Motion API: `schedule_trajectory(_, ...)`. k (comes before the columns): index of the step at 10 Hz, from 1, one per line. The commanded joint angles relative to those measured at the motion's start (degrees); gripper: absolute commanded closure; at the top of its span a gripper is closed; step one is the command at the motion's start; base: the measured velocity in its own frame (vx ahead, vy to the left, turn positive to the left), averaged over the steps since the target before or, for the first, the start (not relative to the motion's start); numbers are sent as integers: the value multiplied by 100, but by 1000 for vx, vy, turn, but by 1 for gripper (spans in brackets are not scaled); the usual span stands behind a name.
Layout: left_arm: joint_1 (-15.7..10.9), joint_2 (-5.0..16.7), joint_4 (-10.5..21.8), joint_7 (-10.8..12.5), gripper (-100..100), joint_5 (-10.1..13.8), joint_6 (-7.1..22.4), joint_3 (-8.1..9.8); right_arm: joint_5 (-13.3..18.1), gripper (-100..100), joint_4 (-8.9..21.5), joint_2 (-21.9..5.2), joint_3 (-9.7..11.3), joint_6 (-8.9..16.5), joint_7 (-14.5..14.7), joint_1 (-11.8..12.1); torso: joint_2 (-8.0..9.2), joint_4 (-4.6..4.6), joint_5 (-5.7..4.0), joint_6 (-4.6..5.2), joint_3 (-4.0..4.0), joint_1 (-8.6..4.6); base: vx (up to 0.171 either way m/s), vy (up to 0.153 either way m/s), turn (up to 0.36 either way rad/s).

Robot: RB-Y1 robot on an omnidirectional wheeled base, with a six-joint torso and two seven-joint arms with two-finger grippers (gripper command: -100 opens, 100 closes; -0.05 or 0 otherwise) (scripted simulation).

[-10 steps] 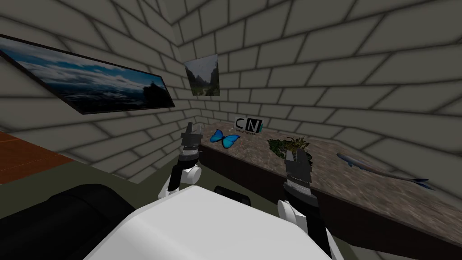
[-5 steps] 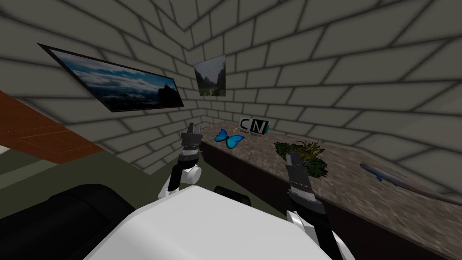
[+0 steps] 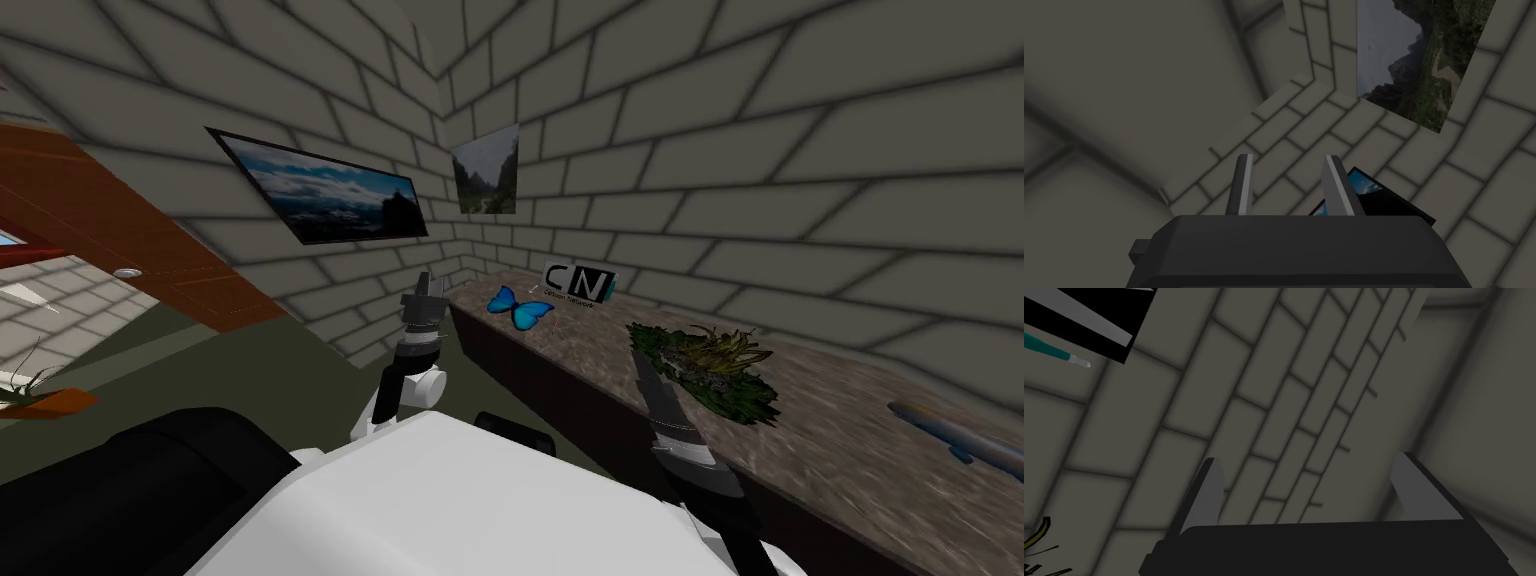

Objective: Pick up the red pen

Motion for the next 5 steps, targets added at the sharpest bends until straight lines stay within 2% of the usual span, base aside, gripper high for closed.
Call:
schedule_trajectory(1,0,0,0,0,0,0,0,0,187,-100,91,-286,-86,8,85,161,0,0,0,0,0,0,-7,22,280)
schedule_trajectory(2,-1,0,0,0,0,0,0,-1,362,-100,177,-449,-161,-7,165,324,1,0,0,-4,0,2,-10,30,434)
schedule_trajectory(3,-1,0,0,0,0,0,0,-1,362,-100,177,-564,-161,-7,165,324,2,0,1,-4,1,4,-6,15,112)
schedule_trajectory(4,0,0,0,0,0,0,0,0,543,-100,266,-782,-239,-23,249,494,2,0,0,2,1,1,-7,21,243)
schedule_trajectory(5,-1,0,0,0,0,0,0,0,719,-100,358,-978,-319,-41,335,669,2,0,0,-3,1,1,-22,31,476)
